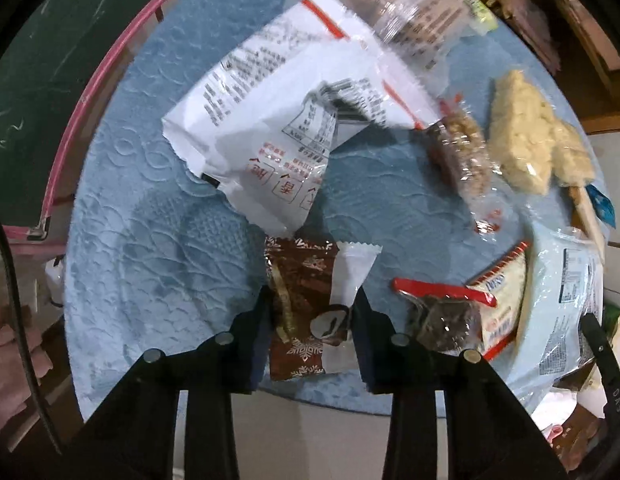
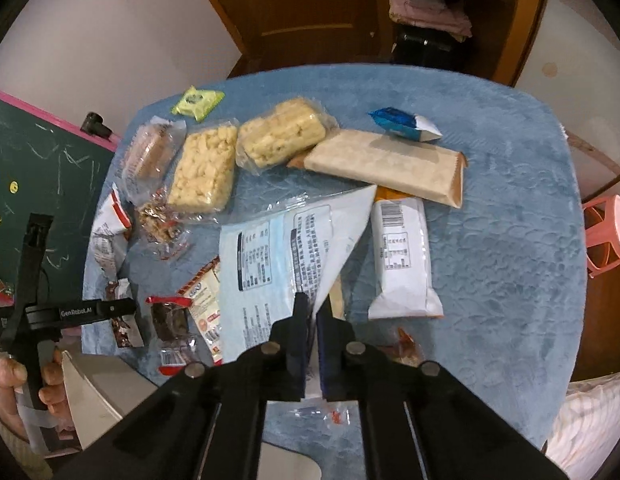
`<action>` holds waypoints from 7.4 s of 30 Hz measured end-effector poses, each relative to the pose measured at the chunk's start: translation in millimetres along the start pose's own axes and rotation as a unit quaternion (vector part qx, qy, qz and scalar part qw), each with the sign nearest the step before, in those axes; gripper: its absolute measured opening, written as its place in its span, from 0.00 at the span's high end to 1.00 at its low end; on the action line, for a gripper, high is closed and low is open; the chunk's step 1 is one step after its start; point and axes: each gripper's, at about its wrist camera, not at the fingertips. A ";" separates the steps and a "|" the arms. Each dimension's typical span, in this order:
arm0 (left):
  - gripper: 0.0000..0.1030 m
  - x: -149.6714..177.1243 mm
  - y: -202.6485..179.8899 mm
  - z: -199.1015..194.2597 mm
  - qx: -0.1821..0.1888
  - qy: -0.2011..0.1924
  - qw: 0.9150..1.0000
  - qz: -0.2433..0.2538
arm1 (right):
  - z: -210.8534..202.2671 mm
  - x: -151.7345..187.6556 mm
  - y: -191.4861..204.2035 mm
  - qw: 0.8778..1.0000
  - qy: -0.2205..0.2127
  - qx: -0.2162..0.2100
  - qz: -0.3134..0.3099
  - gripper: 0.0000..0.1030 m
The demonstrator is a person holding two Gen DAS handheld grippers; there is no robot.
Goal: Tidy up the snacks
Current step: 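Carry the brown packet with left tool while right tool carries blue bag into tray, then open both tools over the tray and lift them away, then grasp the white red-striped bag with left tool while right tool grasps clear nut bag, then carry both bags to the tray and release them inside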
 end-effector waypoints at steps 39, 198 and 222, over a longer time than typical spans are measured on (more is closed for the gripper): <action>0.49 233.6 22.7 -108.4 -0.067 -0.119 0.939 0.317 | -61.6 238.9 129.8 1.000 -0.019 -0.013 0.002 0.94; 0.44 278.7 14.9 -210.0 -0.001 -0.276 0.919 0.280 | -143.6 227.7 138.8 0.991 -0.132 0.013 -0.003 0.53; 0.38 293.6 25.0 -175.3 -0.040 -0.249 0.926 0.279 | -117.7 263.1 169.9 0.993 -0.096 0.062 -0.031 0.49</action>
Point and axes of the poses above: each gripper's, at about its wrist camera, not at the fingertips, and z roughly the way its jaws point, y to its left, x to its underside, and after that the axes turned 13 degrees about y, right-handed
